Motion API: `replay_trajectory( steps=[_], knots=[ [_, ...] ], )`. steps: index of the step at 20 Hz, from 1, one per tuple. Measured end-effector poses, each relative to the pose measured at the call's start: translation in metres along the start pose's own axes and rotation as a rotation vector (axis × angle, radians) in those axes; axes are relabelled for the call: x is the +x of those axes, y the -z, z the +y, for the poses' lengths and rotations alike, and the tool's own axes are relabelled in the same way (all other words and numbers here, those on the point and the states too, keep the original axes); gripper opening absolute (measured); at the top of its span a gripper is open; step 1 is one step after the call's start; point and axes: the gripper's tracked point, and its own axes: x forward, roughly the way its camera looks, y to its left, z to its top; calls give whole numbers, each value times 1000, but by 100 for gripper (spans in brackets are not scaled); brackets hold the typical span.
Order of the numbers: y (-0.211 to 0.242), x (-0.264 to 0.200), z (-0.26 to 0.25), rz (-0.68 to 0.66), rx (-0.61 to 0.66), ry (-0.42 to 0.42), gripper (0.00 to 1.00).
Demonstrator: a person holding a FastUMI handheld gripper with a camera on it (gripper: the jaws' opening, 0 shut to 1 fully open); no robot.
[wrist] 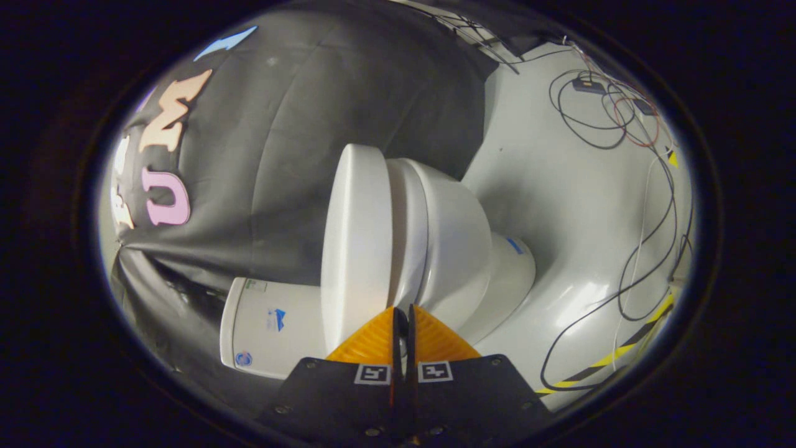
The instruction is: Open the toilet lid.
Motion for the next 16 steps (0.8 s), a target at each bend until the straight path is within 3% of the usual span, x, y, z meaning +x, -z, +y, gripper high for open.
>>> replay_trajectory(
  steps=[3, 9, 16],
  knots=[
    [9, 1, 8, 47, 43, -33, 1],
    [10, -14, 30, 35, -171, -29, 1],
    [7, -17, 42, 18, -163, -53, 1]
  ],
)
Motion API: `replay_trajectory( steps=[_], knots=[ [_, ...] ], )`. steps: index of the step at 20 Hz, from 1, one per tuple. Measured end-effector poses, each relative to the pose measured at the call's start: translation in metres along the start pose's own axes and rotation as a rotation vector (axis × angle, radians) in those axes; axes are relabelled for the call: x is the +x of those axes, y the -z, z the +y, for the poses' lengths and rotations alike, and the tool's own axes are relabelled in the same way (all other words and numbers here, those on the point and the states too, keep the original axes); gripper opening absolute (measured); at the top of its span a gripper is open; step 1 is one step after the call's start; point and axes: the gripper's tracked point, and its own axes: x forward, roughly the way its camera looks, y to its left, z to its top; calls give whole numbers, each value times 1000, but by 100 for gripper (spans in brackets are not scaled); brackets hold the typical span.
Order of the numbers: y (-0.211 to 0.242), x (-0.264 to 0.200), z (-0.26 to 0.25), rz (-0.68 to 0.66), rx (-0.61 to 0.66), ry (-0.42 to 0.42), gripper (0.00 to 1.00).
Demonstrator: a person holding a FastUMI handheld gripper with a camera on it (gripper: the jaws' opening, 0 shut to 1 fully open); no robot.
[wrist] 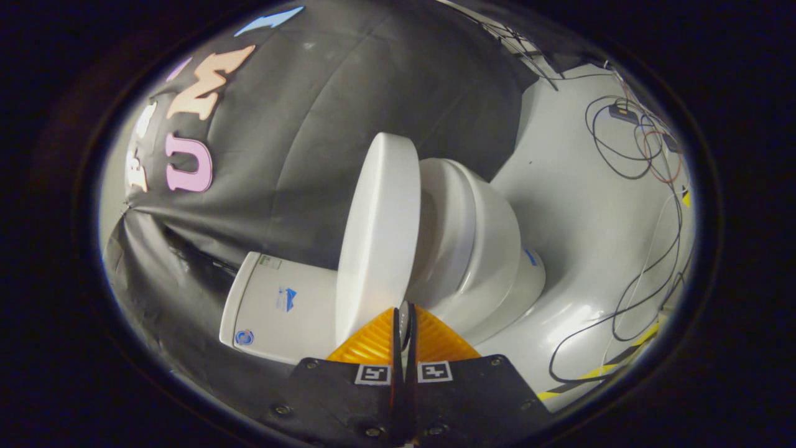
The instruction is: Open the toilet lid.
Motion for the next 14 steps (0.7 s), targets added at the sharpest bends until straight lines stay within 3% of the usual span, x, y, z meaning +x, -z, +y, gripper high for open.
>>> replay_trajectory(
  steps=[14],
  knots=[
    [-9, -20, 72, -65, -139, -67, 1]
  ],
)
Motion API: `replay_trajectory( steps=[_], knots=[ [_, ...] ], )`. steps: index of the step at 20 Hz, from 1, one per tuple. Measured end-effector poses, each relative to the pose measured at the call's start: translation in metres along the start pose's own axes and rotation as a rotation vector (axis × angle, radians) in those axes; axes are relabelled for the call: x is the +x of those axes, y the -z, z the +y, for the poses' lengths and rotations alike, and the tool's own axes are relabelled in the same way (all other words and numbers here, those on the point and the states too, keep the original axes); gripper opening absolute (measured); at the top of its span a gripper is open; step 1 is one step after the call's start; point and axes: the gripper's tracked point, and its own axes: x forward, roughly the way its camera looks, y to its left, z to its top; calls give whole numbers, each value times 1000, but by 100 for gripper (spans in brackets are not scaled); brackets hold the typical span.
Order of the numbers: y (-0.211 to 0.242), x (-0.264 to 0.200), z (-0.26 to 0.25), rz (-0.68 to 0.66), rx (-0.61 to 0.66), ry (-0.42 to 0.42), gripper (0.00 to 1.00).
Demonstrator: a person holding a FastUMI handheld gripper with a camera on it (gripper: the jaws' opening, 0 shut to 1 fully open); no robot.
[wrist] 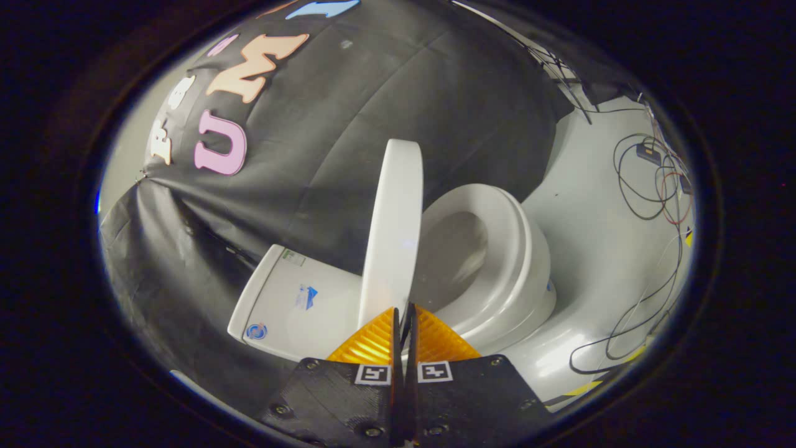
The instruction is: Open the toilet lid.
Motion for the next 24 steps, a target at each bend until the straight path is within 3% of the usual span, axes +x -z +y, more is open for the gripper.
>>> replay_trajectory(
  steps=[24],
  knots=[
    [-4, -5, 60, -59, -120, -23, 2]
  ],
)
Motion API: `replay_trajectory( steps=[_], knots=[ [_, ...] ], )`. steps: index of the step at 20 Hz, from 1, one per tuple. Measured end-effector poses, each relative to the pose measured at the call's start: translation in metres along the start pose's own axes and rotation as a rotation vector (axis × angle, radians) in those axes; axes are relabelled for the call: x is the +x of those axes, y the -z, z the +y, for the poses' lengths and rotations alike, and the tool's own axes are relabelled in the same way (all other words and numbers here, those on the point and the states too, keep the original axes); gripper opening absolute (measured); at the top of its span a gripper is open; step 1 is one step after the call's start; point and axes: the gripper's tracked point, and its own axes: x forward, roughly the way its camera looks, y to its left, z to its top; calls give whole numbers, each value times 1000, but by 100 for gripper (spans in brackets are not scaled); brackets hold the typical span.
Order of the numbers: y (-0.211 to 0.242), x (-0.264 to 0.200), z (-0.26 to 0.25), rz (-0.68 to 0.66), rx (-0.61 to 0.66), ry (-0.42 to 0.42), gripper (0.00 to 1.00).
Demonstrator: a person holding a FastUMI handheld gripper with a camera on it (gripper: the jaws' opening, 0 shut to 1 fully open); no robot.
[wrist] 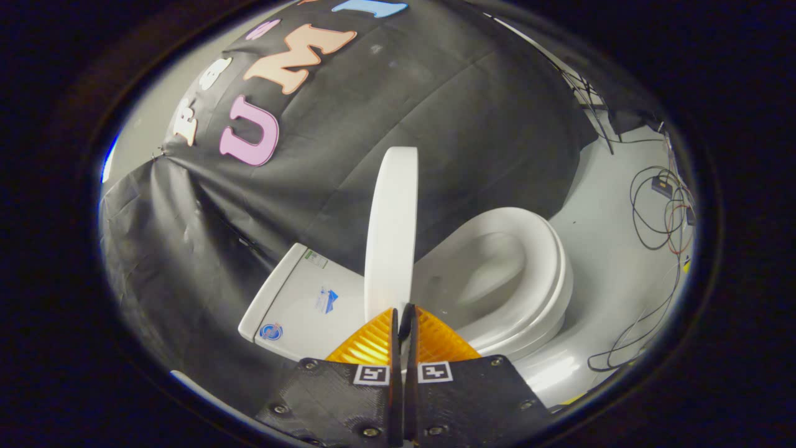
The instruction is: Open the toilet lid.
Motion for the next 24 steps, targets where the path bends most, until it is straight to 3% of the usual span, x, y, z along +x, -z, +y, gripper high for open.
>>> replay_trajectory(
  steps=[24],
  knots=[
    [-6, -2, 65, -56, -162, -76, 2]
  ],
)
